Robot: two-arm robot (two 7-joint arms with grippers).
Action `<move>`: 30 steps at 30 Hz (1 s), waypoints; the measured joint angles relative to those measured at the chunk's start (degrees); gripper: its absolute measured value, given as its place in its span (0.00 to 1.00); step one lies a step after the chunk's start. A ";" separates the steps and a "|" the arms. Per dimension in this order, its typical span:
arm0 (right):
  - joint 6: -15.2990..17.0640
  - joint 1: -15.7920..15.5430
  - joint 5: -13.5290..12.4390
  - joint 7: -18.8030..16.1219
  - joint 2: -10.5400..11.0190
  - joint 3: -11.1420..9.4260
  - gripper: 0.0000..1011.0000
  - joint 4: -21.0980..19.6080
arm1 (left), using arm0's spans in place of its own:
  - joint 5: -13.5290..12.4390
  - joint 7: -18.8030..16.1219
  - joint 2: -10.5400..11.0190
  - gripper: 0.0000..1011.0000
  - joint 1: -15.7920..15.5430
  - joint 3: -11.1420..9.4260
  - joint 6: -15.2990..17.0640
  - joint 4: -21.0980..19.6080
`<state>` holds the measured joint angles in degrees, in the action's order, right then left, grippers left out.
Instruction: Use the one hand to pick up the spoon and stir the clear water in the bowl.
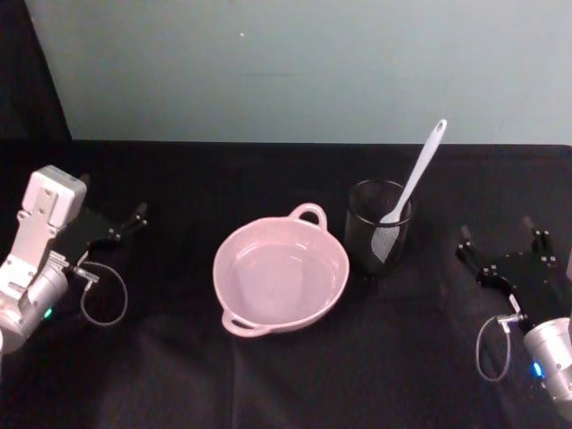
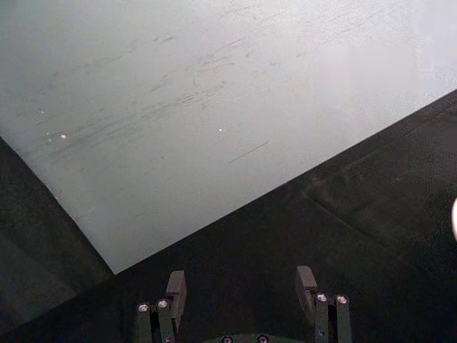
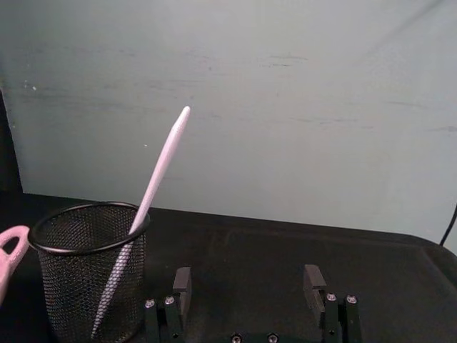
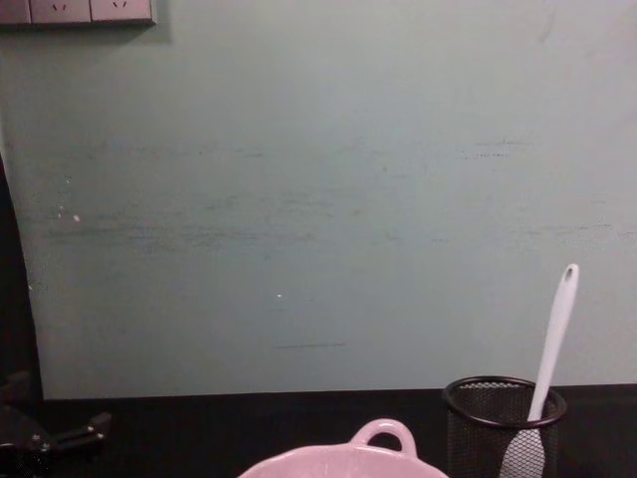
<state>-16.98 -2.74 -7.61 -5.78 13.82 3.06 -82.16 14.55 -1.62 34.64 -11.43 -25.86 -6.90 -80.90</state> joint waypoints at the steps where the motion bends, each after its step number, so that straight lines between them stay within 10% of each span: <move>1: 0.00 0.00 0.00 0.00 0.02 0.03 0.99 -0.04 | 0.00 0.00 0.00 1.00 0.00 0.00 0.00 0.00; 30: 0.02 -0.09 0.11 0.03 0.26 0.22 0.99 -0.39 | 0.00 0.00 0.00 1.00 0.00 0.00 0.00 0.00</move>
<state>-16.96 -2.83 -7.50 -5.74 14.08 3.28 -82.56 14.55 -1.62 34.65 -11.43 -25.86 -6.91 -80.90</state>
